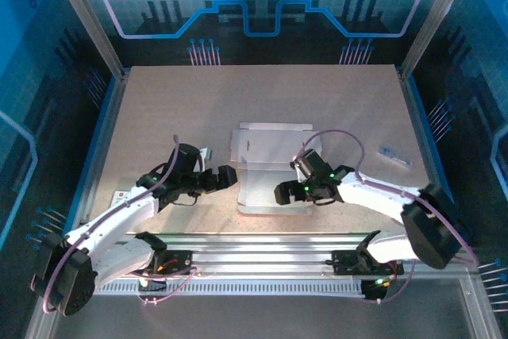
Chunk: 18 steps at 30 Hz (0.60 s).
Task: Fold the paper box
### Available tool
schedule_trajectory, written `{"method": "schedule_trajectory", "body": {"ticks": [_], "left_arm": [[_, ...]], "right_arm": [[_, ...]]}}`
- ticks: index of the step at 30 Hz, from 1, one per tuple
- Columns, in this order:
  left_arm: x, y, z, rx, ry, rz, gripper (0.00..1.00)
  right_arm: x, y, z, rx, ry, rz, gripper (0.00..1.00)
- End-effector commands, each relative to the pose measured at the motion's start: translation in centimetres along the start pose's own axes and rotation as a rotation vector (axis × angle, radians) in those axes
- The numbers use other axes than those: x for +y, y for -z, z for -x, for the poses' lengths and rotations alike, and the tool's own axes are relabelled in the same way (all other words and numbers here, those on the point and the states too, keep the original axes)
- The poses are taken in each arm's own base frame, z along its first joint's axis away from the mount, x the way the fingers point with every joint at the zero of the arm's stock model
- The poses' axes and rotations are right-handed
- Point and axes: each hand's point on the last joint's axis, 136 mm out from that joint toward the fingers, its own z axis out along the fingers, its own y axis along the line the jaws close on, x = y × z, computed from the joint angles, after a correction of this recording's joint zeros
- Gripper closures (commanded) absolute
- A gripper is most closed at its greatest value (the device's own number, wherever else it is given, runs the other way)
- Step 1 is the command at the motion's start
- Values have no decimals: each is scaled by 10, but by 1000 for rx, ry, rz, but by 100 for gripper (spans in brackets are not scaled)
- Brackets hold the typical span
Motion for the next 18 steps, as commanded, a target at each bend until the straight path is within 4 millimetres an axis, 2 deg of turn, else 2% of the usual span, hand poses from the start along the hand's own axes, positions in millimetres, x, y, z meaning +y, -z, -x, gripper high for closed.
{"method": "schedule_trajectory", "body": {"ticks": [1, 5, 8, 11, 16, 18], "left_arm": [[6, -8, 0, -11, 29, 2, 1], [-7, -17, 5, 4, -2, -27, 1], [-11, -24, 11, 28, -11, 28, 1], [-17, -33, 25, 14, -18, 33, 3], [-24, -53, 45, 31, -51, 74, 5], [-19, -60, 54, 34, -68, 129, 7]], "right_arm": [[5, 20, -1, -23, 72, 12, 0], [17, 32, 3, -40, 107, 70, 0], [23, 36, 7, -57, 75, 99, 0], [34, 32, 8, -59, 45, 165, 0], [28, 21, 14, -79, -5, 125, 0], [28, 14, 15, -70, -20, 122, 0]]}}
